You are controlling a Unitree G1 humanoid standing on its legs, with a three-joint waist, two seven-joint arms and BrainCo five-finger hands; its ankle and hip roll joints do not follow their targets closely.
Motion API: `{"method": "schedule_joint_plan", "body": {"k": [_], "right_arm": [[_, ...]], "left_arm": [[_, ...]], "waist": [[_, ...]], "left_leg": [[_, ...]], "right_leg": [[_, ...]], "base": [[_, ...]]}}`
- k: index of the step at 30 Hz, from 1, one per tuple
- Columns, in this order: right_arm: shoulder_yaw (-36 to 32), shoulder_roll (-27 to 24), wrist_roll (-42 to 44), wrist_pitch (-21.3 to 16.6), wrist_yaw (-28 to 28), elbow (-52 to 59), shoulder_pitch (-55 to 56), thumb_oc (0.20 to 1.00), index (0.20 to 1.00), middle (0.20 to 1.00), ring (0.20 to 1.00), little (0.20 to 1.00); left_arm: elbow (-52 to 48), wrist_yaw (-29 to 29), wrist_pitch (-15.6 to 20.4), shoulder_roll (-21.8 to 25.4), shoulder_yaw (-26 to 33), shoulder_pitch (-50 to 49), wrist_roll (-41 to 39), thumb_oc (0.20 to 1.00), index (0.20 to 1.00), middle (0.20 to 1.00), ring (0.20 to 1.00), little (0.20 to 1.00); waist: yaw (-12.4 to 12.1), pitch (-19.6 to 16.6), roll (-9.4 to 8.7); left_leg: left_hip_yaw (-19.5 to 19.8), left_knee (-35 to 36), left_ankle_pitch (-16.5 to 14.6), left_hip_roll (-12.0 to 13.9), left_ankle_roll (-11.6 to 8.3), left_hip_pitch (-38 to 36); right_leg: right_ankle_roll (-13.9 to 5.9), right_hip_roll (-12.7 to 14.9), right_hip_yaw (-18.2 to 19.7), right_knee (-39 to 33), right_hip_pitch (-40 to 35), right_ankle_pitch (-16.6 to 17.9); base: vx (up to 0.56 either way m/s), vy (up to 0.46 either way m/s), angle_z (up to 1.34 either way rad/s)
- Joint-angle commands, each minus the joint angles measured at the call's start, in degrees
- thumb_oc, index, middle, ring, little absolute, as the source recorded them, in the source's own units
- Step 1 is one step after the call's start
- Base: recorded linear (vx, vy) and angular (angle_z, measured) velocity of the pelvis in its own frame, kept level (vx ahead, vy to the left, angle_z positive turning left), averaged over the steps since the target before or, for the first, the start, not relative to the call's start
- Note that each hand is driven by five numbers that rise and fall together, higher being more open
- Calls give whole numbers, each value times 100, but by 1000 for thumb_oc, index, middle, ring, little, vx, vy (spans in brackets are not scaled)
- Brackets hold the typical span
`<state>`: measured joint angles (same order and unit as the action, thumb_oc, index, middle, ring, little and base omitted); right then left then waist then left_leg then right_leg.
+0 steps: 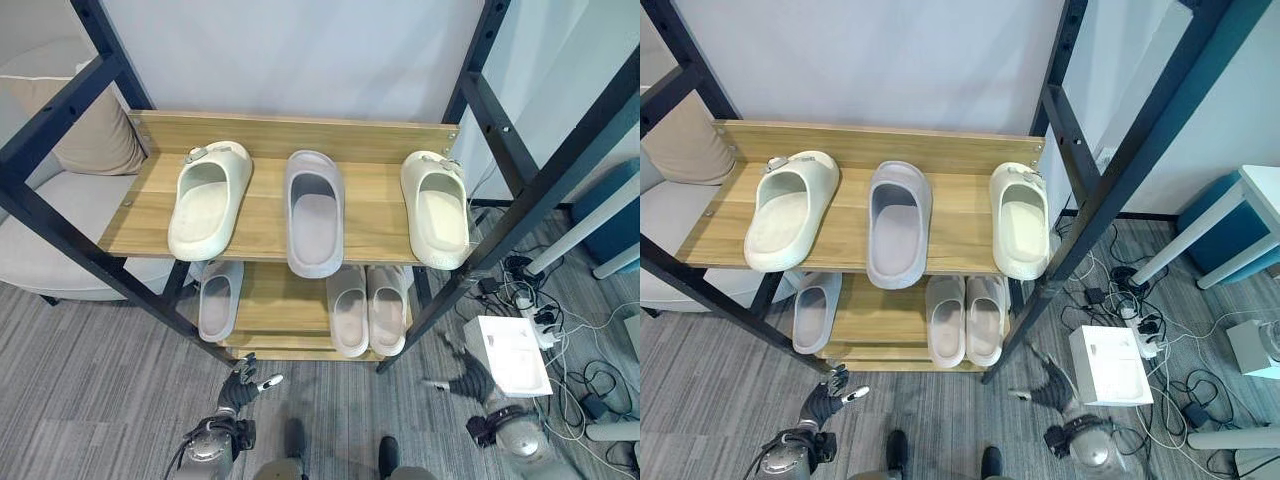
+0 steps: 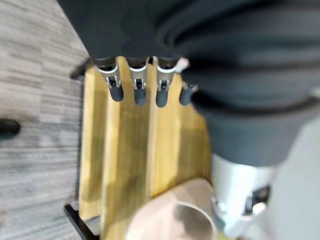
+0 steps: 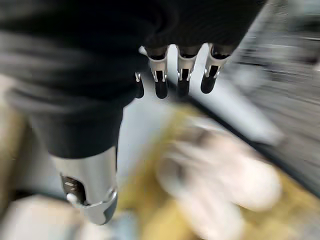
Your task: Arrange the slippers neatly on the shoe rack.
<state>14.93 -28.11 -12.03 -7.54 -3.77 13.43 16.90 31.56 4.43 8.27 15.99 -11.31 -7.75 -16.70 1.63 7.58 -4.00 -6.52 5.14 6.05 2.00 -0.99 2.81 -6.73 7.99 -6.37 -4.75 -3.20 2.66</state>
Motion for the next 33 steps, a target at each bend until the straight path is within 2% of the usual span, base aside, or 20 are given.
{"method": "schedule_joint_plan", "body": {"k": [1,7,9,10,11,12,13,14,18,26,27,33], "right_arm": [[-204,-307,-638,-444,38,437,-122,1000,1000,1000,1000,1000],[-656,-545,-1509,-675,-480,1782,265,1000,1000,1000,1000,1000],[-796,-589,-1898,-662,-878,1989,279,1000,1000,1000,1000,1000],[-794,-590,-1906,-662,-887,1986,283,1000,1000,1000,1000,1000],[-887,-642,-2262,-548,-1236,1999,110,1000,1000,1000,1000,1000],[-879,-644,-2276,-547,-1253,1987,103,1000,1000,1000,1000,1000],[-933,-597,-2504,-433,-1507,1940,-115,1000,1000,1000,1000,1000],[-907,-524,-2705,-295,-1793,1807,-490,1000,1000,1000,1000,1000],[-635,-404,-2950,113,-2183,1097,-1976,1000,1000,1000,1000,1000],[-148,-244,-2826,431,-2302,-1,-3710,1000,1000,1000,1000,1000],[-134,-241,-2824,428,-2315,-30,-3737,1000,1000,1000,1000,1000],[141,-136,-2782,644,-2335,-965,-4460,1000,1000,1000,1000,1000]], "left_arm": [[139,155,298,57,30,459,282,1000,1000,1000,1000,1000],[96,302,413,-2,-139,276,339,1000,1000,1000,1000,1000],[119,375,466,-22,-230,202,331,1000,1000,1000,1000,1000],[120,377,468,-24,-234,200,331,1000,1000,1000,1000,1000],[107,420,488,-36,-311,176,312,1000,1000,1000,1000,1000],[107,422,487,-38,-311,177,313,1000,1000,1000,1000,1000],[87,452,489,-54,-361,170,289,1000,1000,1000,1000,1000],[97,479,481,-72,-412,185,263,1000,1000,1000,1000,1000],[122,460,413,-77,-475,264,192,1000,1000,1000,1000,1000],[198,295,342,-6,-415,197,83,1000,1000,1000,1000,1000],[196,294,341,-5,-408,201,82,1000,1000,1000,1000,1000],[174,184,369,120,-363,141,5,1000,1000,1000,1000,1000]], "waist": [[37,24,79],[143,-87,125],[171,-152,149],[170,-157,151],[153,-207,175],[153,-206,177],[124,-262,195],[78,-304,213],[-135,-391,224],[-578,-357,157],[-571,-352,156],[-1020,-260,28]], "left_leg": [[42,-14,-627,242,-165,-337],[6,-14,-650,243,-151,-343],[-5,-14,-661,235,-143,-353],[-6,-14,-662,235,-142,-350],[-3,-14,-666,228,-134,-353],[-3,-14,-667,227,-133,-353],[20,-14,-675,213,-123,-358],[56,-14,-682,203,-113,-368],[201,-14,-685,163,-96,-367],[470,-14,-685,56,-67,-313],[472,-14,-684,54,-67,-312],[725,-14,-690,-52,-39,-177]], "right_leg": [[-252,64,276,-25,-16,-330],[-299,69,320,-25,26,-292],[-329,94,320,-25,42,-261],[-330,94,320,-25,44,-261],[-341,115,311,-21,33,-256],[-342,116,310,-21,33,-256],[-343,130,298,-13,11,-259],[-344,147,257,-4,-11,-269],[-314,168,161,11,-96,-319],[-295,215,-60,4,-188,-336],[-295,217,-62,4,-188,-336],[-313,260,-286,-14,-226,-354]], "base": [[-31,16,2],[-16,19,-1],[-21,29,-4],[-17,32,-6],[-4,16,-4],[0,0,0],[23,19,4],[34,21,4],[45,16,5],[33,16,21],[11,5,24],[35,14,28]]}}
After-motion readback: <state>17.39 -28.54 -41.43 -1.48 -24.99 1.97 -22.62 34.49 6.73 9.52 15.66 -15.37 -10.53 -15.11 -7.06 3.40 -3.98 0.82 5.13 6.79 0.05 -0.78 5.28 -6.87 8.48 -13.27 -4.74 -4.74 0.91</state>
